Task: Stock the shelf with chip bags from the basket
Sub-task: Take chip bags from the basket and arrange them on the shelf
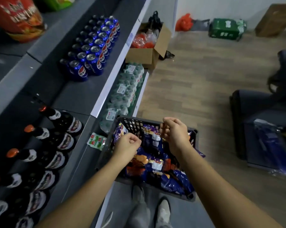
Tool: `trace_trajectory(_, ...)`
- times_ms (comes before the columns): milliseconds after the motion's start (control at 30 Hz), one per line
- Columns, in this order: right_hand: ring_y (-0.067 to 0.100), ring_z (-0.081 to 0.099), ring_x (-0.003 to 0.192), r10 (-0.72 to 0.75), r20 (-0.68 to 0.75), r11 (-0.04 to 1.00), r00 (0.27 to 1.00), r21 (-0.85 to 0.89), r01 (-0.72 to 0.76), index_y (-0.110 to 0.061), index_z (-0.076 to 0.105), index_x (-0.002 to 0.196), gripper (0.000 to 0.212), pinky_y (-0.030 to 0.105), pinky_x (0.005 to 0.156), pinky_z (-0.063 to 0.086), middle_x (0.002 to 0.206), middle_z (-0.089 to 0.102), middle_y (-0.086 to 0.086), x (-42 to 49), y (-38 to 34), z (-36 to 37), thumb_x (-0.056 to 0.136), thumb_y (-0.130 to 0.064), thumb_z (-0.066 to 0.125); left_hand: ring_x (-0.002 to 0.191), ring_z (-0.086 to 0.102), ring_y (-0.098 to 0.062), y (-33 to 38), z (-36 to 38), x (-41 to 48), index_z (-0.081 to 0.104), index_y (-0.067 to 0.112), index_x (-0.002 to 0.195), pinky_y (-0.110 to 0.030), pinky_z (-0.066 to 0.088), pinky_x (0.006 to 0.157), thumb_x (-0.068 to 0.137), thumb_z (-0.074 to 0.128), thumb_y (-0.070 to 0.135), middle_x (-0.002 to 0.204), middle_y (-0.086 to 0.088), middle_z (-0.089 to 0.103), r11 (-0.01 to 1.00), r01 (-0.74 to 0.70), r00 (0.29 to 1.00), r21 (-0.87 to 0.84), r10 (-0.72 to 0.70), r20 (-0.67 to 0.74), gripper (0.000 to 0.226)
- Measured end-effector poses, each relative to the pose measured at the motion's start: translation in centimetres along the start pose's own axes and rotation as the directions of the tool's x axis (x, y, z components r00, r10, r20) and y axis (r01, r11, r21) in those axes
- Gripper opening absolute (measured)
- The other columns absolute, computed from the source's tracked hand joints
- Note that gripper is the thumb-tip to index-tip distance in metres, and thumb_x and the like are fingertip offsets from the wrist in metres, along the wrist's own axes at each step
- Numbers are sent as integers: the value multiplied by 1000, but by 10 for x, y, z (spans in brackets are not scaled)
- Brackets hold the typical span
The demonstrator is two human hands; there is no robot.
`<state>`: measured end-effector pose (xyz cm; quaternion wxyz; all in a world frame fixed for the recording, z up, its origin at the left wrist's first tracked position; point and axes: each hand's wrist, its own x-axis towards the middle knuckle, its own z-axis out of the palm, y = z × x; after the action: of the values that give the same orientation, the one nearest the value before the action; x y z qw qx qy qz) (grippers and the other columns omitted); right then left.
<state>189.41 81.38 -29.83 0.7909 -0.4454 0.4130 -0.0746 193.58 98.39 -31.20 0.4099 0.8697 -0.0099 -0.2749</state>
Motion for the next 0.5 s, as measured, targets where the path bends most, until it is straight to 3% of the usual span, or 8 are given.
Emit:
trace_trajectory(233, 13, 53, 46, 143, -134, 989, 981, -4, -145, -6, 58, 95, 9, 21, 40, 41, 63, 56, 7, 67, 68, -20, 99, 0, 51, 68, 66, -17, -49, 32, 81, 64, 17, 90, -35, 54, 65, 93, 63, 19, 84, -4, 68, 993, 114, 987, 41, -117, 112, 4)
trace_trajectory(333, 10, 51, 48, 159, -217, 983, 963, -54, -174, -7, 61, 95, 10, 18, 41, 39, 63, 53, -1, 98, 96, -26, 96, 0, 53, 81, 68, -20, -68, 44, 117, 63, 20, 91, -42, 59, 79, 92, 66, 23, 91, -4, 70, 989, 130, 980, 72, -140, 141, 4)
trace_trajectory(433, 13, 54, 72, 159, -315, 979, 936, -70, -190, -15, 62, 98, 7, 25, 61, 44, 86, 62, 2, 125, 119, -29, 95, -9, 62, 94, 64, -18, -87, 59, 151, 60, 17, 111, -35, 53, 85, 91, 69, 27, 109, -1, 68, 985, 142, 972, 102, -158, 174, 24)
trace_trajectory(500, 17, 61, 95, 156, -349, 970, 924, -122, -210, -16, 60, 114, 23, 33, 81, 50, 110, 66, 4, 138, 131, -33, 93, -16, 69, 110, 61, -20, -97, 71, 169, 53, 14, 128, -32, 48, 93, 90, 72, 28, 125, -4, 62, 985, 133, 963, 108, -154, 220, 45)
